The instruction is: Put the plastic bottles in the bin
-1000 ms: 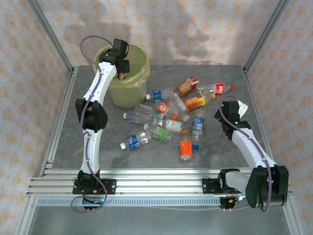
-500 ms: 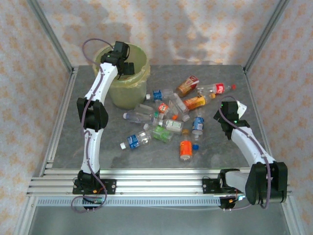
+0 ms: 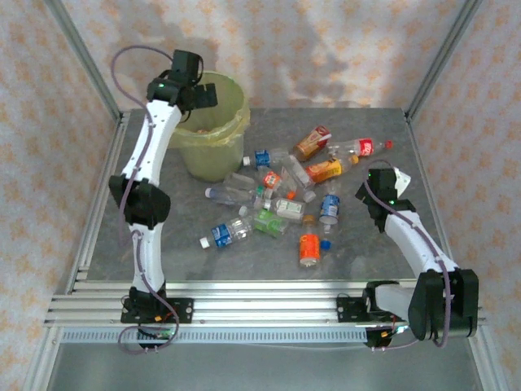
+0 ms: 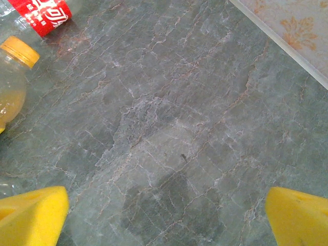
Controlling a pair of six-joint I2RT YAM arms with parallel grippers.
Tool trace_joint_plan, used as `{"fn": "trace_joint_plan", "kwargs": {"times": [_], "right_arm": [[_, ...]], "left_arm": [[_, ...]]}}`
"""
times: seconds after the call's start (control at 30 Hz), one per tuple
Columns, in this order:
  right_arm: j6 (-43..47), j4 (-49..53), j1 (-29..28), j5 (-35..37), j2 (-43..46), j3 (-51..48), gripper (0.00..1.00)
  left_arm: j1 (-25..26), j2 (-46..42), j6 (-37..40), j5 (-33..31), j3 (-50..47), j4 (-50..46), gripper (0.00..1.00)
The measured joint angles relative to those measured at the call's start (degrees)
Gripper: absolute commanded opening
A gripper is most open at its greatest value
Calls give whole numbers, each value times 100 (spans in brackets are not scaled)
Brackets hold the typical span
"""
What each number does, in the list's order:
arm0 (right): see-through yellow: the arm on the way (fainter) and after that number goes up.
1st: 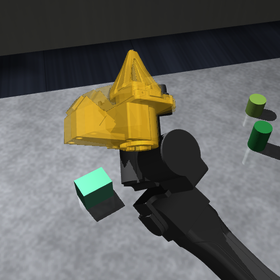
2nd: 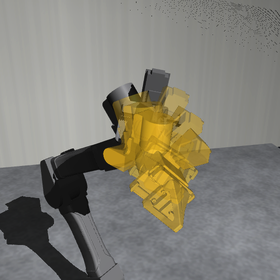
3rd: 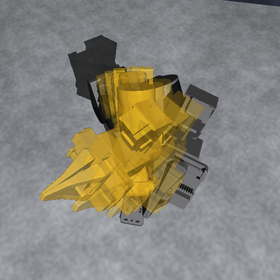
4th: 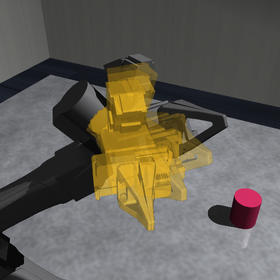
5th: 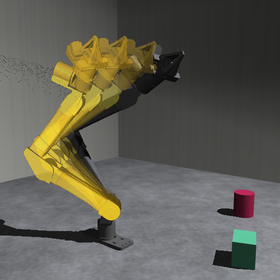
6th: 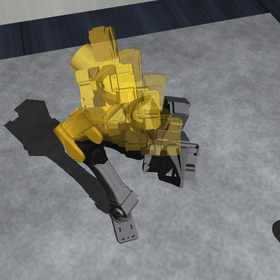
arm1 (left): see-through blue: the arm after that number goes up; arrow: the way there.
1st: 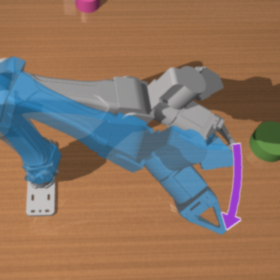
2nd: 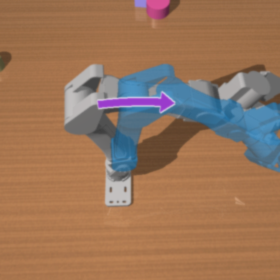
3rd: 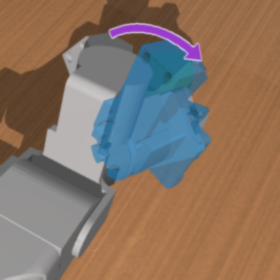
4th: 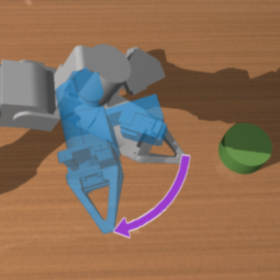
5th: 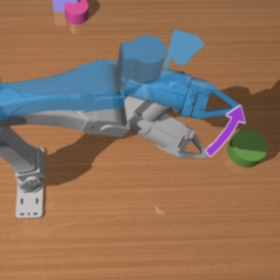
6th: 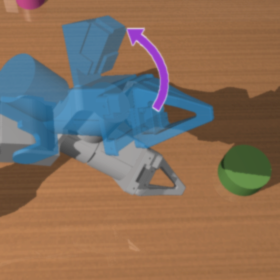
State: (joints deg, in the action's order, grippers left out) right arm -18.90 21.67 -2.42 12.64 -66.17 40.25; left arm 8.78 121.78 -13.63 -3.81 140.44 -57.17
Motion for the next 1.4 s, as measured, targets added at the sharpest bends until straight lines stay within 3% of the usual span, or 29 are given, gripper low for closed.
{"fn": "trace_joint_plan", "kwargs": {"times": [0.2, 0.57, 0.77, 0.93, 1.1, 1.4], "right_arm": [[0, 2, 0, -20, 0, 7, 99], [-131, 92, 0, -111, 0, 17, 99], [-238, 212, 0, -107, 2, 22, 99], [-361, 321, 0, -107, 4, 24, 99], [-431, 387, 0, -103, 72, 24, 99], [-474, 426, 0, -105, 131, 24, 99]], "left_arm": [[74, -1491, 15, -2, -564, 118, 97], [1071, -5069, 24, 42, -5342, 1239, 96], [2046, -6325, 186, 13, -6854, 1429, 96], [2918, -6682, 214, -146, -7731, 1502, 95], [3593, -6238, 149, -247, -8500, 1565, 96], [4092, -5003, 195, -529, -8727, 1663, 96]]}}
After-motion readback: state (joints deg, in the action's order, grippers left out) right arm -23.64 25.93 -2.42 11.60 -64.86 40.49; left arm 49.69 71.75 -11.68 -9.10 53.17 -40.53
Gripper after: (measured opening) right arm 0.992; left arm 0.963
